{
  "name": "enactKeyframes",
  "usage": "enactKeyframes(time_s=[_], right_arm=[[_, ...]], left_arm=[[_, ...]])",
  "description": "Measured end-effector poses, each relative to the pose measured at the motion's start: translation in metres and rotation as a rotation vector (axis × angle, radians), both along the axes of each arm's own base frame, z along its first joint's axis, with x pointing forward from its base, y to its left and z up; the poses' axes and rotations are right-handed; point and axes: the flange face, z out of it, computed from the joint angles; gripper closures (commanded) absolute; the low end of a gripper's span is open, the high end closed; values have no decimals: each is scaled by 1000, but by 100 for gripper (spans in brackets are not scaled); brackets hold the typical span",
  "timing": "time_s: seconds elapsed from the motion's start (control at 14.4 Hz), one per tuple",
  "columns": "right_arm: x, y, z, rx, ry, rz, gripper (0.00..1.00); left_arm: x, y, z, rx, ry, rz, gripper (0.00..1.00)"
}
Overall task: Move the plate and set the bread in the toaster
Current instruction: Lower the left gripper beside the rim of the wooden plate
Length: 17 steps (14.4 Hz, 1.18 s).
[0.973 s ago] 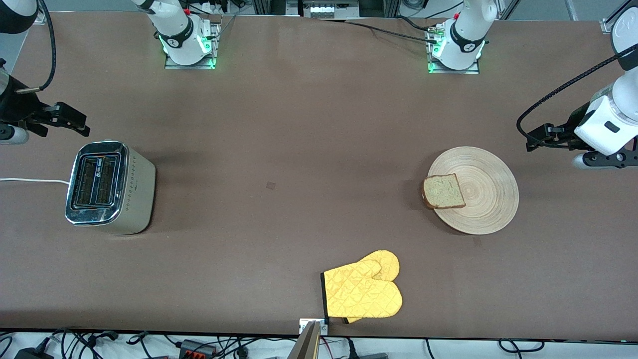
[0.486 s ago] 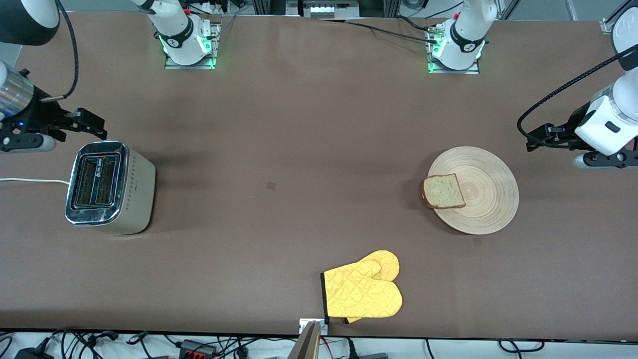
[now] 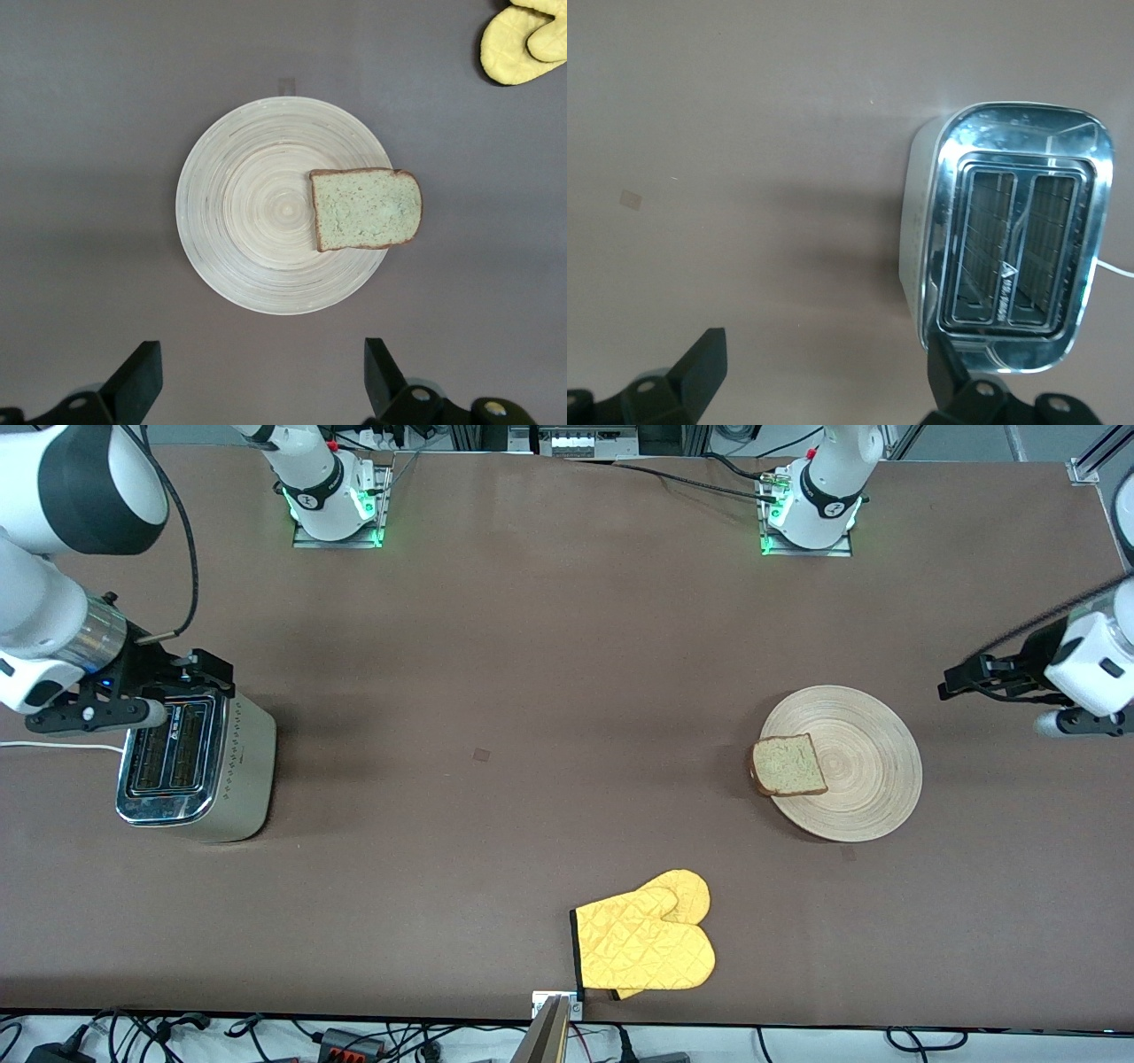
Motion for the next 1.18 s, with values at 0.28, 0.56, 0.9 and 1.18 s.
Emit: enactKeyframes(time_s=[0.28, 0.56, 0.9, 1.18], right_arm=[[3, 3, -9, 0, 9, 5, 0], [4, 10, -9, 1, 0, 17, 0], [6, 13, -10, 1, -7, 20, 0], [6, 13, -12, 1, -5, 20, 0]], left_arm=[[5, 71, -65, -140, 63, -10, 0], [8, 106, -158, -316, 144, -15, 0], [-21, 180, -268, -549, 150, -12, 0], [-26, 182, -306, -600, 171, 1, 0]])
